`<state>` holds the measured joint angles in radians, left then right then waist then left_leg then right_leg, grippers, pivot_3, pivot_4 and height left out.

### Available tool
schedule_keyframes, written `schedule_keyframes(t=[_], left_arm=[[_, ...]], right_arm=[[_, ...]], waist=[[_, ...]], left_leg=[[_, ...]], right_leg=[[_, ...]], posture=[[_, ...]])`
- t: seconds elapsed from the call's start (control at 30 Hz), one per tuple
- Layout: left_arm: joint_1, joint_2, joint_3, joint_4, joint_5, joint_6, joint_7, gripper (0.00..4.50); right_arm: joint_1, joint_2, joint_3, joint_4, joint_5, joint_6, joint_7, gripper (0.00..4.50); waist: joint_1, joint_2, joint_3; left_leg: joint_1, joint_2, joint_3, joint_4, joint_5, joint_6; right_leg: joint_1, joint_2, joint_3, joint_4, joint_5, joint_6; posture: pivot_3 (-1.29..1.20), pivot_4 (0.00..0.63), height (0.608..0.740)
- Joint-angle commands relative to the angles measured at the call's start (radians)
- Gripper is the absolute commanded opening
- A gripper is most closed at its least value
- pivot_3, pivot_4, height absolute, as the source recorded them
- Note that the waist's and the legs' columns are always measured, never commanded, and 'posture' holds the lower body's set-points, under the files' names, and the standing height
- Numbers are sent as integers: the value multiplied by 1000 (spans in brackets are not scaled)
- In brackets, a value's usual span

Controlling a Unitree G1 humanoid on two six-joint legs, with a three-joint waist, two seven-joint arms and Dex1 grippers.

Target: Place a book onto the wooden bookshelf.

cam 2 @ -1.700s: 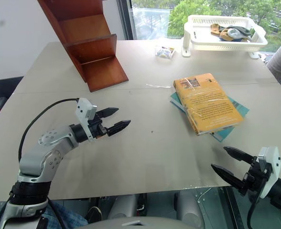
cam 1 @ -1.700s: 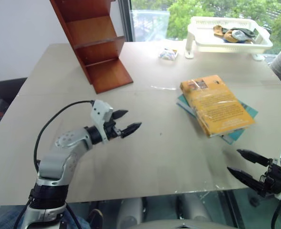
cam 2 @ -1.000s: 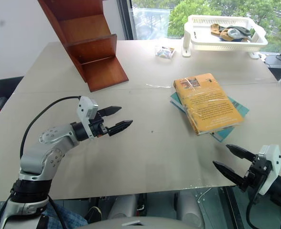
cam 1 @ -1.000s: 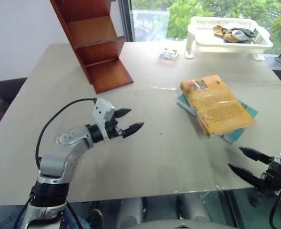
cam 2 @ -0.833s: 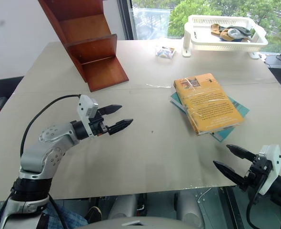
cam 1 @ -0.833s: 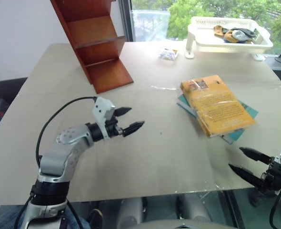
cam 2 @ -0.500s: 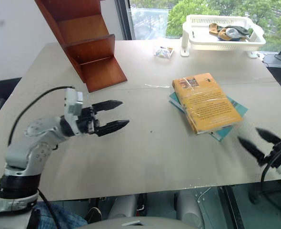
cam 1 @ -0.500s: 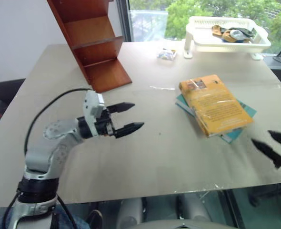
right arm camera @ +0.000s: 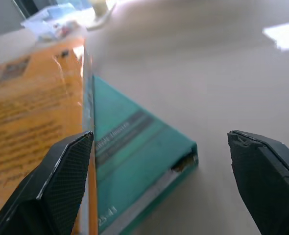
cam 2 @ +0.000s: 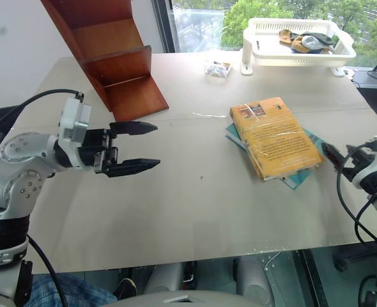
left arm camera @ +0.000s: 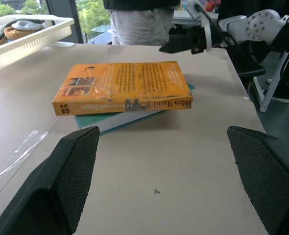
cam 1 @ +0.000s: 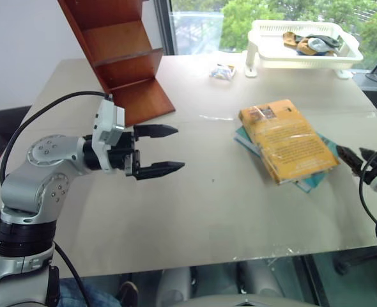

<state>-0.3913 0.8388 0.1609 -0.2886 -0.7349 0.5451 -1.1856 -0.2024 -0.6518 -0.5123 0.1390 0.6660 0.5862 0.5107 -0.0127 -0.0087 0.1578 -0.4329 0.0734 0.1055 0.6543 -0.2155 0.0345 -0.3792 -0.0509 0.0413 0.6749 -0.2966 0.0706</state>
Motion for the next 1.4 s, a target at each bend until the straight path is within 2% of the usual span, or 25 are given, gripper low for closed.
schedule_keyframes(t=[0.03,0.4,0.57,0.7,0.83,0.93,1.23,1.4], left_arm=[[6,2,34,-53,-28,6,22,4444],[37,-10,20,-97,-36,28,79,4444],[47,4,9,-79,-11,23,62,4444],[49,7,4,-63,1,15,49,4444],[63,10,-15,-43,47,-11,39,4444],[74,9,-11,-42,53,-14,36,4444],[86,3,-24,-31,87,-33,29,4444],[82,7,-24,-35,81,-29,28,4444]], right_arm=[[-61,-29,-14,75,-31,-23,-6,4500],[-163,-8,74,332,-139,-129,110,4500],[-173,-6,155,422,-215,-256,229,4500],[-182,2,158,460,-182,-249,345,4500],[-141,16,163,367,-112,-154,444,4500],[-102,34,170,277,-87,-129,467,4500],[-31,109,229,64,-82,-68,424,4500],[-47,109,237,30,-97,-60,393,4500]], waist=[[0,0,0],[-5,0,0],[-4,0,0],[-4,-1,-1],[-4,-1,-1],[-5,-1,-1],[-4,-1,-1],[-2,-1,-1]], left_leg=[[0,0,0,0,0,0],[1,0,6,-2,0,0],[1,0,6,-2,0,0],[2,0,6,-2,0,0],[2,1,6,-2,0,-1],[2,1,6,-2,0,-1],[2,1,6,-2,0,-1],[2,1,6,-2,0,-1]], right_leg=[[0,0,0,0,0,0],[0,0,1,-2,0,0],[1,1,1,-2,0,0],[1,1,1,-3,0,0],[1,1,1,-3,0,0],[1,1,1,-3,0,0],[1,1,1,-2,0,0],[0,1,1,-2,0,0]], posture=[[0,150,740],[0,150,740],[0,150,740],[0,150,740],[0,150,740],[0,150,740],[0,150,740],[0,150,740]])
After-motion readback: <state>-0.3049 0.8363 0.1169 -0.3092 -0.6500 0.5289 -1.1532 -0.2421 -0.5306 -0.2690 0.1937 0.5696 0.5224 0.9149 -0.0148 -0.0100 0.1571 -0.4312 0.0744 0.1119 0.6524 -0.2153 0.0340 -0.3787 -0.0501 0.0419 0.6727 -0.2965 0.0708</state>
